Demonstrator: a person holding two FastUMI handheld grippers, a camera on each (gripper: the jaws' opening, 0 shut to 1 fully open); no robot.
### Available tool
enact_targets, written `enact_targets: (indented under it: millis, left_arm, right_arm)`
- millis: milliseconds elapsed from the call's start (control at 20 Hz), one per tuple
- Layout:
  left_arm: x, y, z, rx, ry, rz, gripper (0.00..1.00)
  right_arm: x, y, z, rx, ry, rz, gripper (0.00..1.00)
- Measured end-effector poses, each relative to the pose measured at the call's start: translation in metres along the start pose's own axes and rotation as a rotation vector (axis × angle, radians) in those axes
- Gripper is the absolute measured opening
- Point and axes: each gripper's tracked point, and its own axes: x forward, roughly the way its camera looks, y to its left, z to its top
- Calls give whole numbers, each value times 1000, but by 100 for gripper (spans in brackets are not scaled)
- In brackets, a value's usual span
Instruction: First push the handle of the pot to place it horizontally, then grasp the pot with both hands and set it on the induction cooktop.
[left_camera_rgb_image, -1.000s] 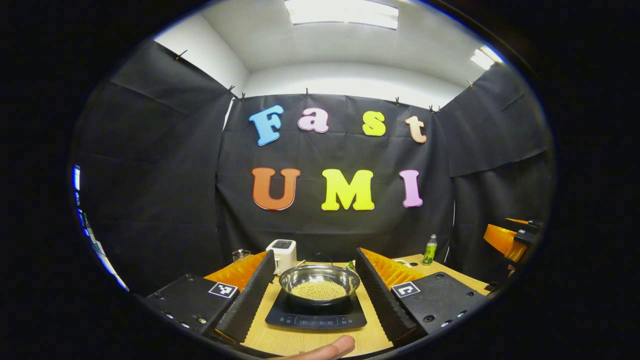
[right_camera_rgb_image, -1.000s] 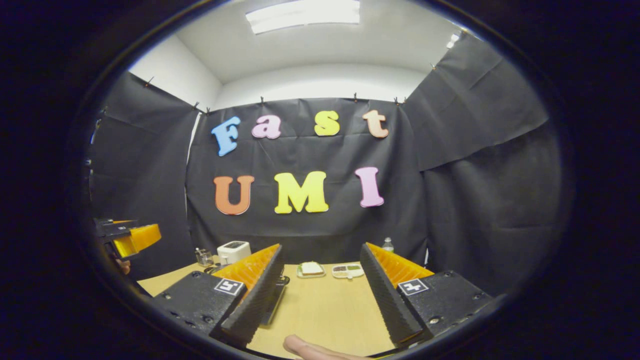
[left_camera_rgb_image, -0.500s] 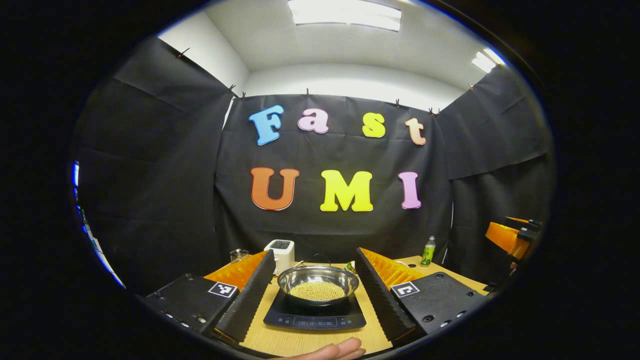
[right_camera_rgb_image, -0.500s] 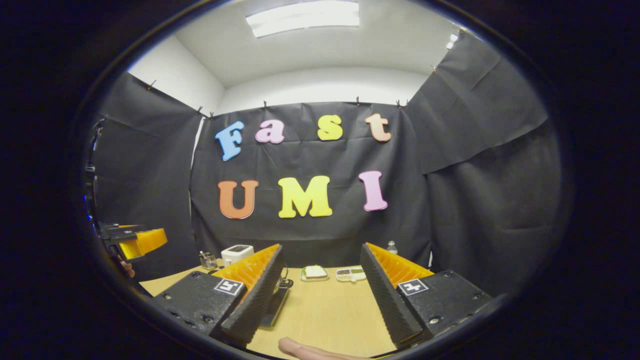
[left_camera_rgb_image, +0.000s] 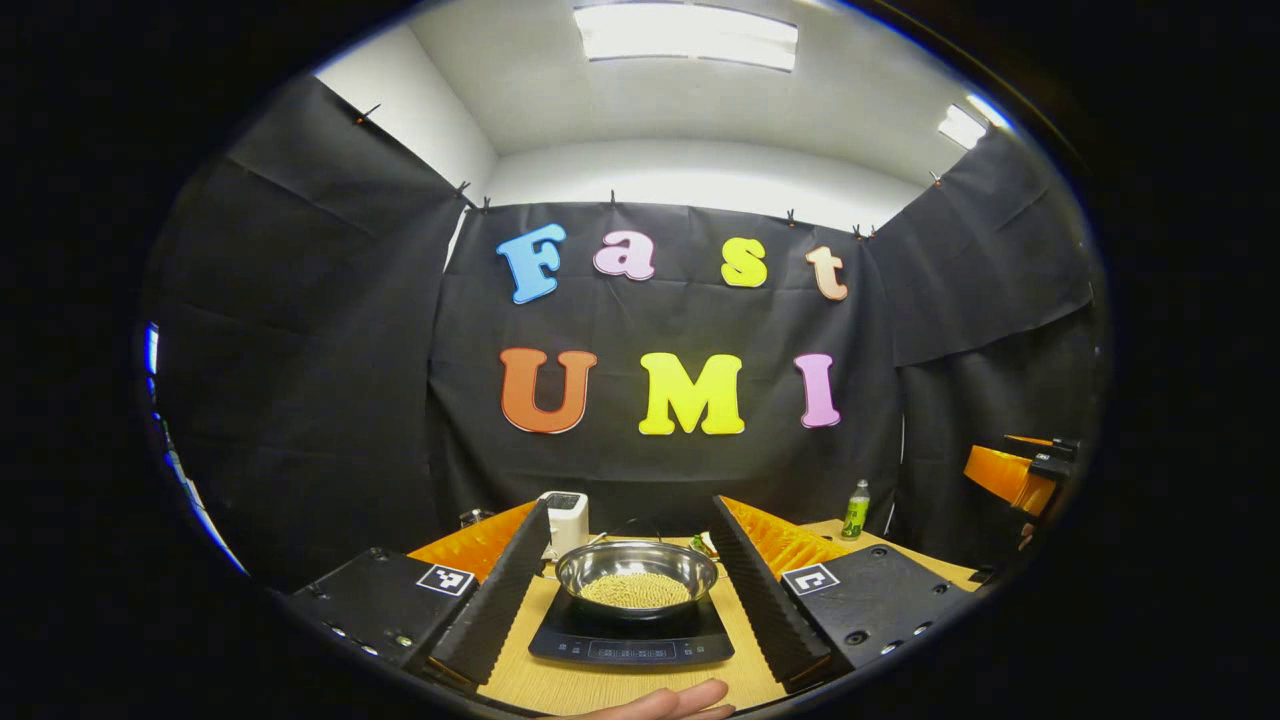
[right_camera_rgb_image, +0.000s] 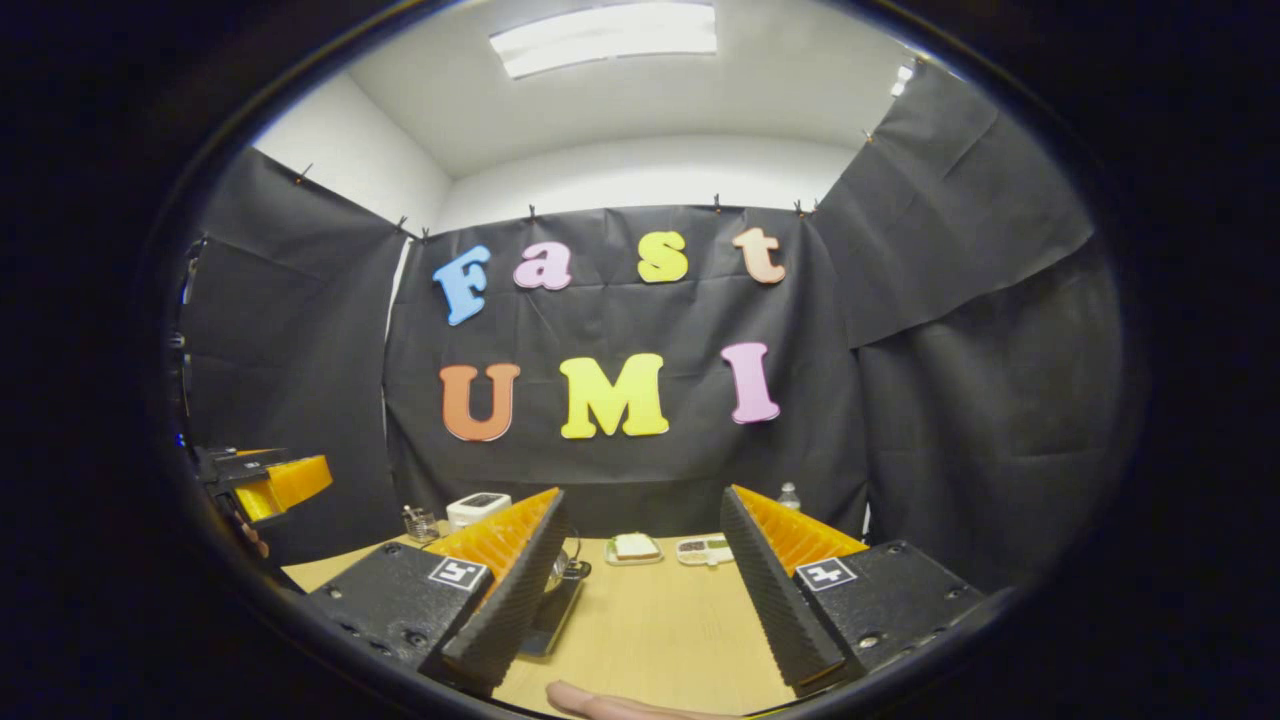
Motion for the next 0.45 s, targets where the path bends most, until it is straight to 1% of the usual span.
enact_targets:
  millis: [150,300,400,450]
  left_arm:
    - [-3,1,1,-14,-6,6,96]
    - [-2,-1,-2,-20,0,-1,95]
    - [-1,-1,-4,-16,4,-2,95]
    - [0,-1,-3,-15,3,-1,84]
  right_arm:
    - [1,-2,-3,1,0,-2,96]
    - [-1,-10,4,-51,-39,-49,97]
    - [-5,-6,6,-64,-52,-50,96]
    - [-5,-2,7,-62,-55,-40,96]
